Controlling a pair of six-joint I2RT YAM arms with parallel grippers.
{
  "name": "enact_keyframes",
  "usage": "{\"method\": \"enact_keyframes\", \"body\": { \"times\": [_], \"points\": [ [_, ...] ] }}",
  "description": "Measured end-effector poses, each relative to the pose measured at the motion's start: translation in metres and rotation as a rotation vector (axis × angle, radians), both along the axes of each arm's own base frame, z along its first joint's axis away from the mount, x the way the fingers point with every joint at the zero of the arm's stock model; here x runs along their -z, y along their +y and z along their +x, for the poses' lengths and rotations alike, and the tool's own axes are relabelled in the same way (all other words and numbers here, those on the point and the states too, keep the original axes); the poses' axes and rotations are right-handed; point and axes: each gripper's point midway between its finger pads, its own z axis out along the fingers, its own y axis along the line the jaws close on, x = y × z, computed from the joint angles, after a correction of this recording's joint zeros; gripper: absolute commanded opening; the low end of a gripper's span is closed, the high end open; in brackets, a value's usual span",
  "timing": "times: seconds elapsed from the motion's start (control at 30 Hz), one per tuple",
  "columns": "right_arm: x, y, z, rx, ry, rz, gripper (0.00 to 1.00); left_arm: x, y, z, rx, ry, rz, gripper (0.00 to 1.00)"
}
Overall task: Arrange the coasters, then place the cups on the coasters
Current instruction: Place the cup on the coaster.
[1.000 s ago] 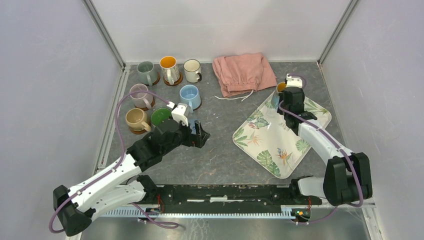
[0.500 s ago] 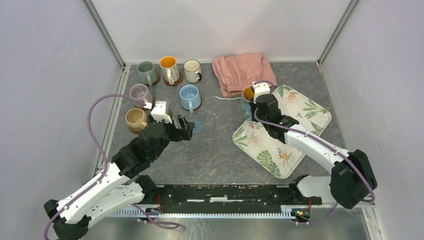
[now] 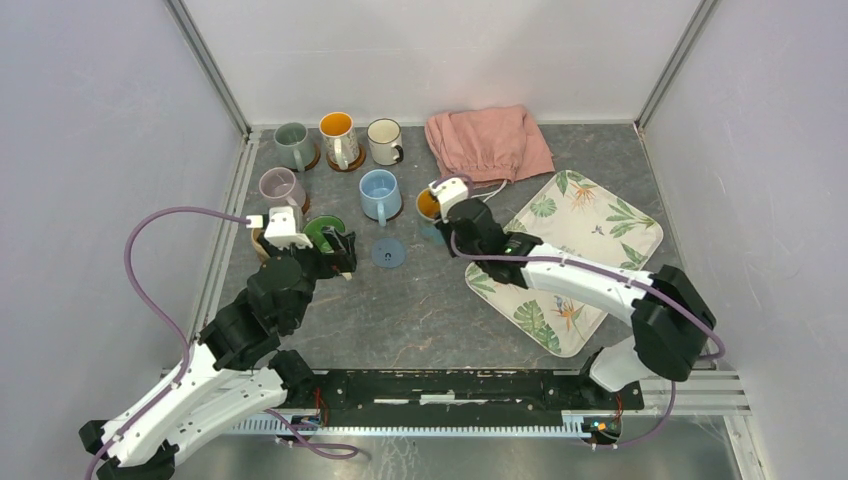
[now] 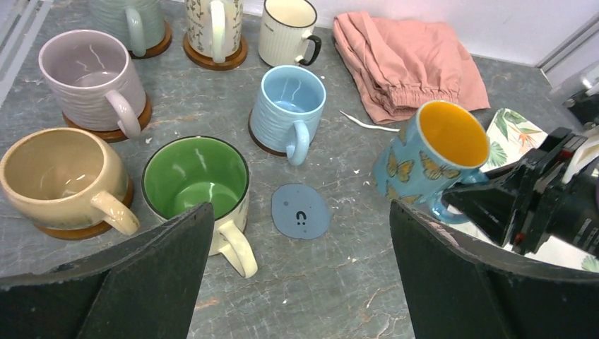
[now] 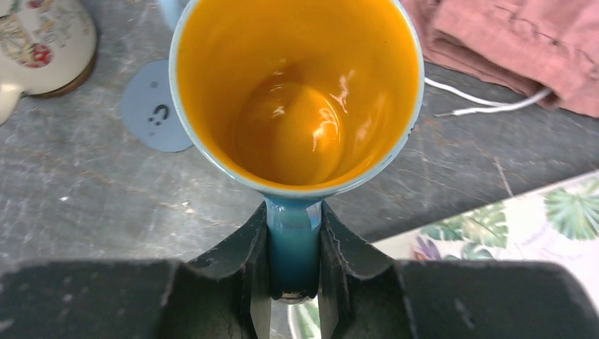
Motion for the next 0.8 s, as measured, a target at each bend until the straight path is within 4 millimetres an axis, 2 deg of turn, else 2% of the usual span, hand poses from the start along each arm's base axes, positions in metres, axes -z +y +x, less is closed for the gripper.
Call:
{"method": "enact_keyframes", "body": {
  "times": [0.2,0.37,0.57,0.8],
  "points": [
    [0.011,0.045,-0.013,-0.099,0.007,-0.029,0.0,0.001,0.005,-0.001,-0.018,0.001,0.007,1.0],
    [0.023,0.075,-0.014,-0.154,0.009,-0.046,0.0,-0.001,0.007,-0.001,-0.029,-0.005,0.004,1.0],
    [0.037,0.099,-0.012,-0.192,0.015,-0.059,0.0,-0.001,0.007,-0.001,-0.029,-0.005,0.004,1.0],
    [0.046,0.117,-0.012,-0.222,0.01,-0.064,0.0,-0.001,0.007,-0.001,-0.029,-0.005,0.004,1.0]
  ]
}}
